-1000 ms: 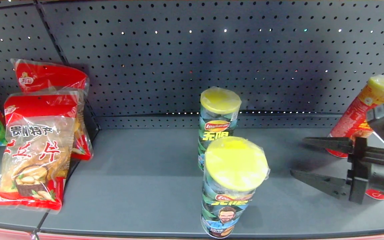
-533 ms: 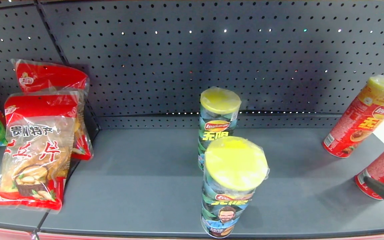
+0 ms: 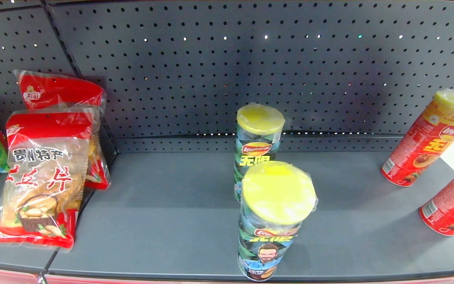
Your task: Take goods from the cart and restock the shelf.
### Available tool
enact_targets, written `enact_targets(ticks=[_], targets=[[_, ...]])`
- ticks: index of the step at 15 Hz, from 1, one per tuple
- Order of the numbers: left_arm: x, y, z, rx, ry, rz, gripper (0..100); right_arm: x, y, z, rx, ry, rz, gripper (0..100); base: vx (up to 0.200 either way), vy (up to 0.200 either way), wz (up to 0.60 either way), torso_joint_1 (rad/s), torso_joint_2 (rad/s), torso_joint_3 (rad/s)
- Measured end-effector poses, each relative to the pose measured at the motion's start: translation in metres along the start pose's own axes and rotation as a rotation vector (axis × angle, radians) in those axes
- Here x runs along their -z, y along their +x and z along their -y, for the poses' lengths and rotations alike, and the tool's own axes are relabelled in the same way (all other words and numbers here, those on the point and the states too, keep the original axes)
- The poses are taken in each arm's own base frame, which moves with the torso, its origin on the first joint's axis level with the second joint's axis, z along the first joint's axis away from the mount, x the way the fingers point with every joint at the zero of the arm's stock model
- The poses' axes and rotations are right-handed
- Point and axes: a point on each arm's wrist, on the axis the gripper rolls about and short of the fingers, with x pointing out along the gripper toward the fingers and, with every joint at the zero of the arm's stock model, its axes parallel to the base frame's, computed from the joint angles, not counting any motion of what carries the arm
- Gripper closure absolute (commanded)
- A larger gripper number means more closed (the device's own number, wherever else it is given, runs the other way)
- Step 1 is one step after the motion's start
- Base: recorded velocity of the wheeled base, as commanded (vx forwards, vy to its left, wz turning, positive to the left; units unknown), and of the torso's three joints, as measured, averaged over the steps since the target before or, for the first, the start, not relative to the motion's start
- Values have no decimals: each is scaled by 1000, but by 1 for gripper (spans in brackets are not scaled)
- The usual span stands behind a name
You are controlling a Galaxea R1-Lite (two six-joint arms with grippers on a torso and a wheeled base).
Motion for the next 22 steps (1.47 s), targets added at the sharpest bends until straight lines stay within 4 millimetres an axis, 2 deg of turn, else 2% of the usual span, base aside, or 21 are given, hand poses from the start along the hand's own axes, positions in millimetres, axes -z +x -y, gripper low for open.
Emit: enact_targets(ticks=[4,7,13,17,22], targets=[[0,0,0,0,0,0,0,62,-6,-12,32,55,-135,0,0,0,0,0,0,0],[0,0,0,0,0,0,0,86,-16,-18,41,88,-206,0,0,0,0,0,0,0],[0,0,0,0,0,0,0,89,-22,-20,90,104,-166,0,0,0,0,0,0,0],[0,0,0,0,0,0,0,94,-31,-18,256,160,-123,0,0,0,0,0,0,0],[0,0,0,0,0,0,0,95,-33,-19,261,196,-79,0,0,0,0,0,0,0]])
